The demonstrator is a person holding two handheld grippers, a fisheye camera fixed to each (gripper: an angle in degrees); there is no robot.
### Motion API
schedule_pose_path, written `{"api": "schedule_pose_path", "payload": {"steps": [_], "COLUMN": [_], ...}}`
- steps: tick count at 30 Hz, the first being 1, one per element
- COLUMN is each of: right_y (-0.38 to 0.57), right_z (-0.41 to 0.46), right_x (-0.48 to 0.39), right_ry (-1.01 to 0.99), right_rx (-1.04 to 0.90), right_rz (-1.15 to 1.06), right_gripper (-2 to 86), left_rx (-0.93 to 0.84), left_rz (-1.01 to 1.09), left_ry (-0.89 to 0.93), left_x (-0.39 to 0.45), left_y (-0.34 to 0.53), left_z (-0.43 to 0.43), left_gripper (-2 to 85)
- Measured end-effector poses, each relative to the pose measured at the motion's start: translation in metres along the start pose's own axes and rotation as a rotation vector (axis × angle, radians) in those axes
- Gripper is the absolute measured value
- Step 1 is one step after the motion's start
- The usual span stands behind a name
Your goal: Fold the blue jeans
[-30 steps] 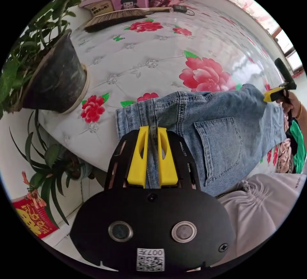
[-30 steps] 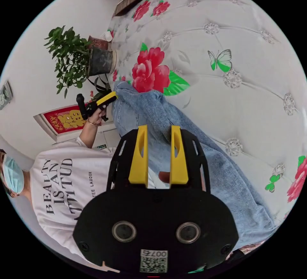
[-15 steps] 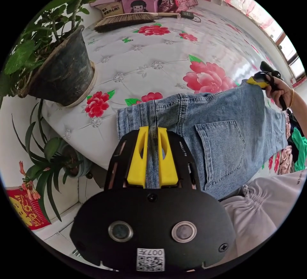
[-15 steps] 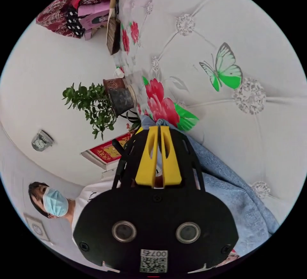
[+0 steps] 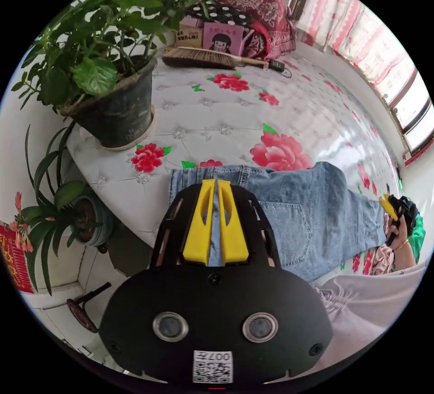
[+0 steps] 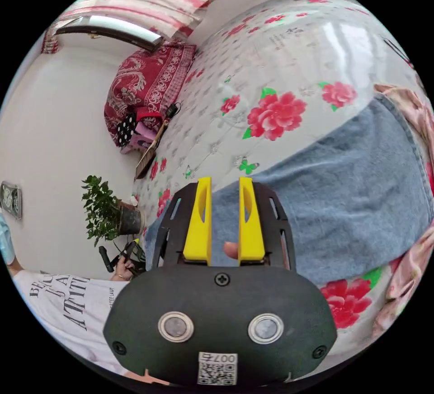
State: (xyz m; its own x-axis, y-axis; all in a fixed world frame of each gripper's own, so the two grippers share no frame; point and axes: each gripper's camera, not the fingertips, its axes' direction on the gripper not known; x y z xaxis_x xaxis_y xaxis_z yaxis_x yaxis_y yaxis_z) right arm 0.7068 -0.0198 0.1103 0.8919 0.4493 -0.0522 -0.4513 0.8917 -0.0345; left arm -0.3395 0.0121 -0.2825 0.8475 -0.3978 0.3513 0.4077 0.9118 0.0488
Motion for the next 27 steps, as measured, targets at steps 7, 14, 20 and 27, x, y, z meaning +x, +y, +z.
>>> {"api": "schedule_pose_path", "payload": {"steps": [7,14,20,27], "right_y": [0.03,-0.025,-0.032,-0.025], "right_z": [-0.167,-0.185,-0.145,-0.173], "right_x": [0.121,0.137,0.122,0.031], "right_ry": [0.257,0.397,0.475,0.371], "right_rx": [0.221,0.098,-0.049,0.025], "right_rz": [0.223,0.123,0.048,-0.078], "right_gripper": [7.7,9.4,9.2,4.9], "left_rx": [-0.081,-0.136,-0.155,-0.15], "left_rz": [0.002,-0.085,-0.141,-0.266], "left_ry": [0.06,0.09,0.043,0.033], "left_x": [0.019,0.023,0.011,-0.029], "left_y": [0.016,0.038,0.061,0.097], "left_z": [-0.006,-0.017,-0.037,-0.055], "left_gripper": [2.9,3.3,4.4,4.7]}}
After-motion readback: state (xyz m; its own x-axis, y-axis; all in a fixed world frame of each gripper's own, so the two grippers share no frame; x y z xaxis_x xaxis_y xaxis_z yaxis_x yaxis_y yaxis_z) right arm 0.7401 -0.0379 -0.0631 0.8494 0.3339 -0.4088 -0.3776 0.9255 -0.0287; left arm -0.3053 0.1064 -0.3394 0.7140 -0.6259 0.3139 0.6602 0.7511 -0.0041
